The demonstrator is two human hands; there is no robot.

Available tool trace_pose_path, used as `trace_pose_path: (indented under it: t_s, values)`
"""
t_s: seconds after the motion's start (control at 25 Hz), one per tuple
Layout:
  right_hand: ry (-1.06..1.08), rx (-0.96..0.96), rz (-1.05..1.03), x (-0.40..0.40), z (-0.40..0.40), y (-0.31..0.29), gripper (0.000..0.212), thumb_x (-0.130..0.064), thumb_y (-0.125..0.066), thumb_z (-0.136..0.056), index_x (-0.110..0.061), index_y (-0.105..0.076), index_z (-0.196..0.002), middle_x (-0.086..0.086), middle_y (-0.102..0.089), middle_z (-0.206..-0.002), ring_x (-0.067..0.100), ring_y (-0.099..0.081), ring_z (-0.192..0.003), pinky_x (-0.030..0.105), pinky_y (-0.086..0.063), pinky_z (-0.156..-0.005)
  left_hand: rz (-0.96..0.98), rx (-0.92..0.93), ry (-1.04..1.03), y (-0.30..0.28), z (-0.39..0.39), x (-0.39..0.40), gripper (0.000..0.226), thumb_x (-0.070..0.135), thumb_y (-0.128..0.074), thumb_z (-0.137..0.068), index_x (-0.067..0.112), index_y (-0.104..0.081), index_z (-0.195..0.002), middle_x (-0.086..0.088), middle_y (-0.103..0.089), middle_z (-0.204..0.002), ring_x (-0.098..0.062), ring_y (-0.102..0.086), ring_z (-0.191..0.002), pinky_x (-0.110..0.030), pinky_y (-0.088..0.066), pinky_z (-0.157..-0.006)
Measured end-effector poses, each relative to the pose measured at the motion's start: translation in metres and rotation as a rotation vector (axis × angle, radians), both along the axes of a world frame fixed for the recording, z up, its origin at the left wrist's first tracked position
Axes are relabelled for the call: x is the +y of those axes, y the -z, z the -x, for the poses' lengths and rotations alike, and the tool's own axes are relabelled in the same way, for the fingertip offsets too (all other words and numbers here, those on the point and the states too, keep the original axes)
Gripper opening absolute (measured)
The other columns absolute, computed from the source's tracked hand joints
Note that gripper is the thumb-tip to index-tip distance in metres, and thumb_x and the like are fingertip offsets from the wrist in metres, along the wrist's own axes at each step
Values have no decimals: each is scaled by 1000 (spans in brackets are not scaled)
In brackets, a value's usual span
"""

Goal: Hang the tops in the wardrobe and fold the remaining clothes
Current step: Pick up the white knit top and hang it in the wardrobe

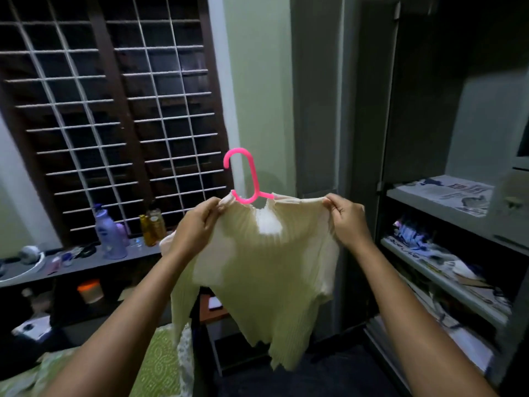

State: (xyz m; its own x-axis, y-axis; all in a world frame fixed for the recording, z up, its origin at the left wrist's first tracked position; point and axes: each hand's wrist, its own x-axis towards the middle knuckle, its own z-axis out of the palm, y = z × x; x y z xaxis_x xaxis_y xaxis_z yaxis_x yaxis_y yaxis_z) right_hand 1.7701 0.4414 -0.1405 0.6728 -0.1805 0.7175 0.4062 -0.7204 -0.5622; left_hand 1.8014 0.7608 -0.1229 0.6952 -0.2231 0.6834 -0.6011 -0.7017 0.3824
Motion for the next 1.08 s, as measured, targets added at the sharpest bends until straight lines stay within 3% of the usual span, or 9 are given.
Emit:
trace_pose_path:
  t_s: [0.2, 0.4, 0.56, 0.72, 0.88, 1.0, 1.08]
  values:
    - [110, 71, 153, -35, -68, -20, 27, -33, -38, -93, -27, -64, -98, 1, -71, -93, 29, -61, -95, 40, -37, -88, -72, -31, 180, 4, -112, -74, 37, 45, -39, -93, 12, -58, -93, -3, -63, -86, -24, -60, -81, -38, -46, -69]
    - [417, 241, 344, -102, -110, -8, 25, -36, -33, -101, -22, -54, -99, -4, -64, -107, 26, -52, -106, 38, -29, -83, -22, -40, 192, 2, -193, -158, 21, 34, -48, -97, 16, -58, -94, -1, -61, -84, -21, -55, -80, -31, -35, -64]
    - [523, 243, 244, -165, -111, 4, 24, -26, -38, -100, -17, -57, -90, 1, -65, -99, 26, -53, -106, 34, -21, -77, -136, 134, 491, -3, -248, -210, 44, 65, -32, -88, 26, -51, -79, 7, -55, -73, -9, -50, -70, -34, -40, -69]
    - [696, 193, 178, -220, -89, -6, 42, -42, -30, -88, -16, -62, -90, 8, -67, -99, 28, -56, -104, 37, -25, -79, -162, 366, 690, -1, -305, -242, 56, 82, -36, -78, 30, -58, -71, 17, -50, -60, 1, -44, -58, -30, -36, -63]
    - [887, 210, 123, -253, -71, -16, 34, -42, -38, -98, -20, -62, -90, 10, -68, -99, 29, -58, -105, 40, -30, -85, -109, 189, 764, 5, -319, -320, 35, 55, -39, -93, 31, -54, -71, 15, -55, -64, -2, -49, -61, -29, -34, -60]
    - [1071, 255, 151, -266, -63, -31, 28, -39, -39, -100, -21, -59, -94, 8, -67, -103, 27, -56, -108, 38, -28, -85, -151, -58, 686, -12, -317, -388, 38, 51, -33, -97, 22, -46, -76, 7, -52, -67, -12, -48, -63, -35, -33, -57]
    - [1125, 274, 169, -269, -56, -47, 27, -42, -41, -99, -23, -58, -94, 6, -67, -104, 27, -57, -107, 38, -30, -87, -92, -94, 716, -19, -327, -423, 37, 50, -32, -99, 23, -46, -79, 8, -52, -70, -15, -49, -65, -35, -36, -59]
